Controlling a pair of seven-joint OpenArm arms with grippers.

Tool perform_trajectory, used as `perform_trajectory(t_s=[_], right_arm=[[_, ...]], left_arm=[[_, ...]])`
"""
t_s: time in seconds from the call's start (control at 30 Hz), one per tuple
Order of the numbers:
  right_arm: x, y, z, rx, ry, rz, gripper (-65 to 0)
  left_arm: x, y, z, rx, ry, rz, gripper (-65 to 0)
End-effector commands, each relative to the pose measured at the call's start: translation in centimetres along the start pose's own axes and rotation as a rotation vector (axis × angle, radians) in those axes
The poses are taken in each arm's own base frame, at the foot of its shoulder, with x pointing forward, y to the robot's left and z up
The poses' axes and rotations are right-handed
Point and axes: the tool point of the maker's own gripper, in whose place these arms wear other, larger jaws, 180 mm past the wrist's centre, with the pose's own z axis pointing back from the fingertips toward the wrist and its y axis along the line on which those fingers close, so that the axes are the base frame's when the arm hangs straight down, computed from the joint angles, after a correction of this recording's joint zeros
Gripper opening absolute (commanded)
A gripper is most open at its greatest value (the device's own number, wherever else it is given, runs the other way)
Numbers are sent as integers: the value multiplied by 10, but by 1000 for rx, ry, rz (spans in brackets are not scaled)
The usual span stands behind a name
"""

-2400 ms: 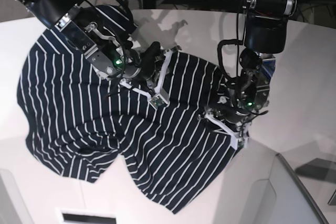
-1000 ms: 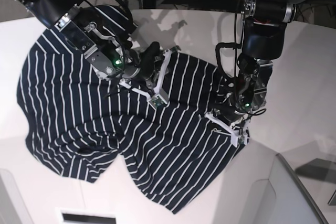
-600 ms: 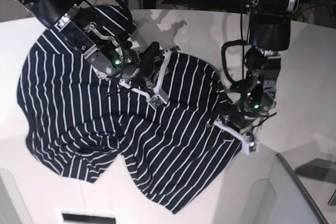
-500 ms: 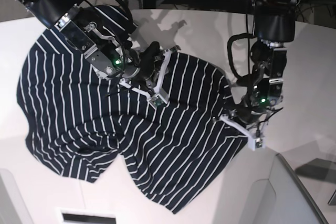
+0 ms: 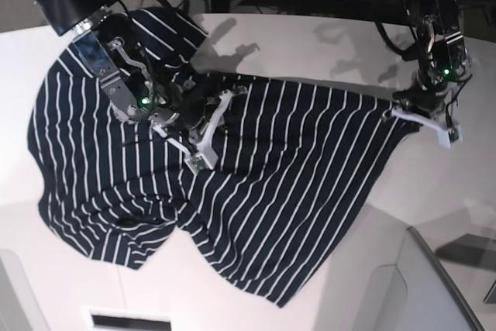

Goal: Layout the t-shirt on the table in an organized manner, then fold the t-shirt properly
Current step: 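Pull the grasped shirt edges apart with both grippers, lifting the shirt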

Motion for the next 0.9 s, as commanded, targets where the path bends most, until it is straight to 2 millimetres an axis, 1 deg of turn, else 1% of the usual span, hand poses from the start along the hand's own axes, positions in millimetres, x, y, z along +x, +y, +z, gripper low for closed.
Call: perform_trajectory(t_s=[0.0,0.13,0.2,0.23,0.27,0.33,0.4,0.43,0.47,0.53,0.6,0.63,0.67,0.77,0.8,0.87], right_arm=[[17,-4,5,-4,-49,-6,-573],[17,-27,13,-53,-74,-76,-573],[18,-46,25,-95,-109,-129,-573],[17,-54,34,-114,-131,-161,-573],[19,-68,46,-148,-164,-198,-573],[12,-100,77,-233,-235,-298,-567],[3,-124,102,-303,-284,-377,-551],[-6,-137,113,-340,-295,-413,-515],[-15,-150,123,-378,-300,-446,-462],[-33,-171,141,-446,-305,-500,-317],[-52,-181,151,-477,-290,-529,-207],[-59,-183,154,-475,-285,-524,-195],[-67,-186,156,-472,-277,-526,-207],[-97,-197,157,-472,-250,-575,-279],[-104,-202,159,-479,-246,-592,-296],[-116,-208,163,-493,-236,-618,-305]], left_arm=[[14,6,0,11,-49,-6,-650],[-5,16,-5,31,-40,-5,-650],[-8,18,-6,34,-43,-4,-650],[-9,18,-6,34,-43,-3,-650],[-9,18,-6,34,-43,-4,-650],[-10,17,-6,32,-42,-3,-650],[-10,17,-6,32,-40,-3,-650],[-11,17,-6,33,-39,-4,-650],[-11,17,-6,33,-39,-4,-650],[-15,19,-4,36,-32,-9,-650],[-18,20,-3,37,-27,-10,-650],[-18,20,-3,37,-27,-10,-650],[-19,20,-3,38,-23,-9,-650],[-21,21,-3,39,-19,-9,-650],[-25,22,-2,42,-12,-11,-650],[-24,22,-1,41,-15,-14,-650]])
